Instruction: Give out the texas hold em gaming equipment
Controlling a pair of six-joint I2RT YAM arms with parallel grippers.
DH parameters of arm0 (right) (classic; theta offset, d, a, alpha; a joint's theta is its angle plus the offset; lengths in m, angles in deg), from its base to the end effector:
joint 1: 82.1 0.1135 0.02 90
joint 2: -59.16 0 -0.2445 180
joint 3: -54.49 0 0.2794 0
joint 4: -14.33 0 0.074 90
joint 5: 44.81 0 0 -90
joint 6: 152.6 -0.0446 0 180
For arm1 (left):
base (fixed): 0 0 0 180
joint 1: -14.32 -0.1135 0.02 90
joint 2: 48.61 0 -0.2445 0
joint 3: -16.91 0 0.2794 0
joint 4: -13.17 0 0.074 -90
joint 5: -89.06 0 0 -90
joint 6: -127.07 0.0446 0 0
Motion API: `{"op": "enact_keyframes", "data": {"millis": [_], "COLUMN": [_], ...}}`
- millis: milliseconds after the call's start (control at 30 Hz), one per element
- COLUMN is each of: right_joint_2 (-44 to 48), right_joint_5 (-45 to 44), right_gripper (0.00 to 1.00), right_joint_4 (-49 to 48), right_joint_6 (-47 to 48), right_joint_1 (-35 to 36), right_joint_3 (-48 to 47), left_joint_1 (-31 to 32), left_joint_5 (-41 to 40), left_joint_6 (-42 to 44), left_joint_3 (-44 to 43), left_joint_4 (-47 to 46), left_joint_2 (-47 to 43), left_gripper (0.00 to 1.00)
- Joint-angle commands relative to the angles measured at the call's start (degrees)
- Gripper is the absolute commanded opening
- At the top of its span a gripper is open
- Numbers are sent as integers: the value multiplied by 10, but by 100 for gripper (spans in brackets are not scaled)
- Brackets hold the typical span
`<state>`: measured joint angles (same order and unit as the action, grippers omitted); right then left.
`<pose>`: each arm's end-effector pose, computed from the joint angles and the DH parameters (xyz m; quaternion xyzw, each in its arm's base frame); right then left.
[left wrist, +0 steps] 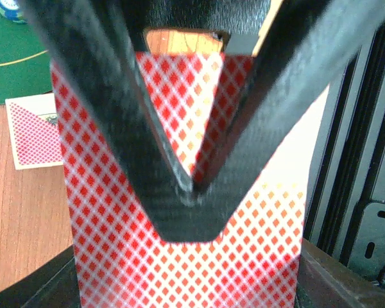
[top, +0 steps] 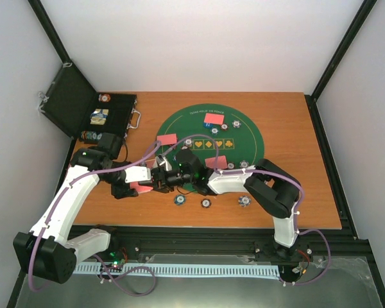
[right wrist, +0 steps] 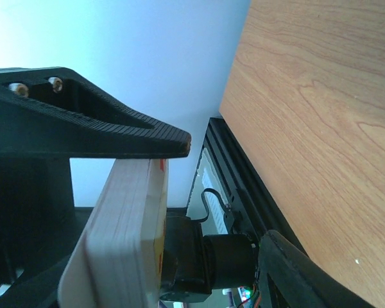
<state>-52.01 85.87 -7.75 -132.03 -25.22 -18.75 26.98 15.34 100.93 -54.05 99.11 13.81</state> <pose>0.2119 0.3780 0.1403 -0.1265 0.7665 0.6296 0.0078 0.2008 -0.0579 0.2577 0.6215 0.7630 -0.0800 0.1588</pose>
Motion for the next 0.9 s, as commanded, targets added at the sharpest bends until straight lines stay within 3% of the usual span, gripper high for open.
{"op": "enact_keyframes", "data": {"millis": [0, 200, 433, 700, 867], "right_joint_2": [23, 38, 70, 116, 142], "right_joint_5": [-16, -18, -35, -50, -54], "right_gripper": [54, 48, 31, 4, 3], "right_joint_4": [53, 84, 126, 143, 169], "right_joint_6": [25, 42, 62, 64, 76], "right_joint_1": [-20, -24, -28, -45, -68], "right_joint_3": [31, 29, 38, 60, 66], "left_joint_1": [2, 1, 2, 2, 2], "left_joint_5": [12, 13, 9, 11, 5], "left_joint_6": [5, 5, 5, 5, 6], "left_joint_3": [-31, -31, -29, -31, -24], "left_joint_4": [3, 1, -2, -3, -7], "left_joint_2": [-10, -8, -9, -5, -9], "left_gripper": [1, 1, 1, 1, 1]}}
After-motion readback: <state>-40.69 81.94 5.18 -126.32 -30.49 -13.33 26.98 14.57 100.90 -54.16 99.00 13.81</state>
